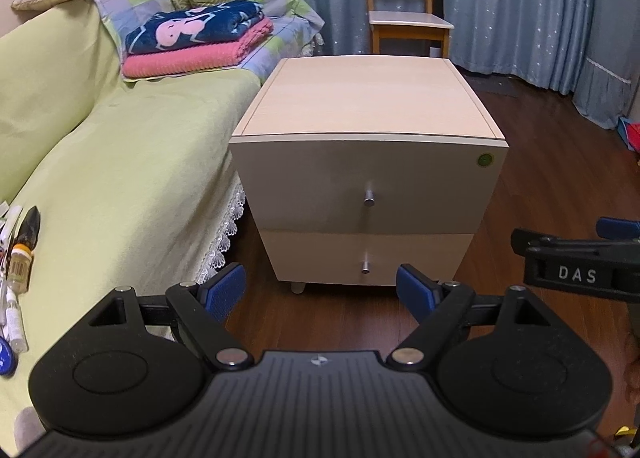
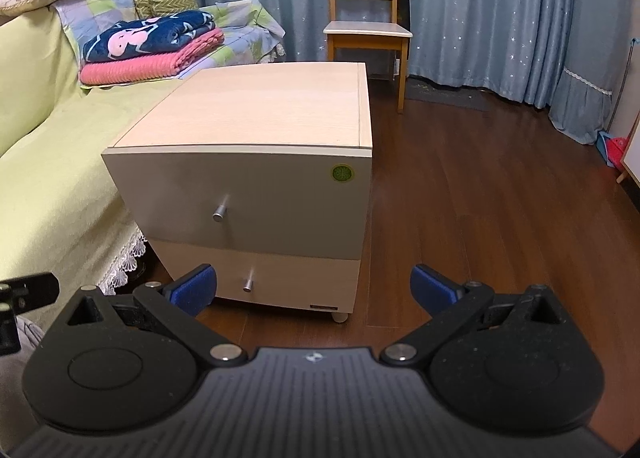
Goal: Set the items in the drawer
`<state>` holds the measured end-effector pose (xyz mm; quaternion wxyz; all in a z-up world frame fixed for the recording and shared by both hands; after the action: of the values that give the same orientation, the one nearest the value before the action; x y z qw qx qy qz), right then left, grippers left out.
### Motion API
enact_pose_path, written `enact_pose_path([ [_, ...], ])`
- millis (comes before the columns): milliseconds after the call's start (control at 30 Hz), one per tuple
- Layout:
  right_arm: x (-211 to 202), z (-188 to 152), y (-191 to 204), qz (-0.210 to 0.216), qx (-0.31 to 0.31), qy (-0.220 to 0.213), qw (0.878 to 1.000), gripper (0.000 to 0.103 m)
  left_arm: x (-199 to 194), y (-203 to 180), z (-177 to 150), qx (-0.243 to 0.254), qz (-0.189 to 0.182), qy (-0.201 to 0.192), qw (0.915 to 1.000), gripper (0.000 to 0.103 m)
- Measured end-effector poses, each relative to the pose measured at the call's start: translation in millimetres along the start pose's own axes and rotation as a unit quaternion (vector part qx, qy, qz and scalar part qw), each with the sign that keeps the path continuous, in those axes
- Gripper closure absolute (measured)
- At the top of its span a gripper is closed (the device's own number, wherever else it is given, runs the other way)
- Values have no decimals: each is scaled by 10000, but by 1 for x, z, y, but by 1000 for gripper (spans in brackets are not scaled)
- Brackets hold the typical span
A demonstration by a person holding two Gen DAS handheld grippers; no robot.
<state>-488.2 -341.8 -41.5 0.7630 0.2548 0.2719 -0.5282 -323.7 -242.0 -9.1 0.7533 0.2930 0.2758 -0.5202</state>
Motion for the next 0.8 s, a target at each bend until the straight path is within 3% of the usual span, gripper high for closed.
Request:
enact_pose_path([
  [800,58,42,12,-289,366,345,9983,1,75,13,61,231,-231,361,9988,19],
])
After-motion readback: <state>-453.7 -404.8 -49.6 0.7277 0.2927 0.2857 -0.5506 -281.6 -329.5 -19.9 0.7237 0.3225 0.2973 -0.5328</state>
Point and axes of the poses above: each gripper's, at about its wrist camera, not at the fingertips, and x roughly the way its jaws point, y to its left, z to its top, the point moved 1 cm from there along x, roughly the way its jaws point, and after that the axes turned 5 degrees about x, right-handed, at the moved point
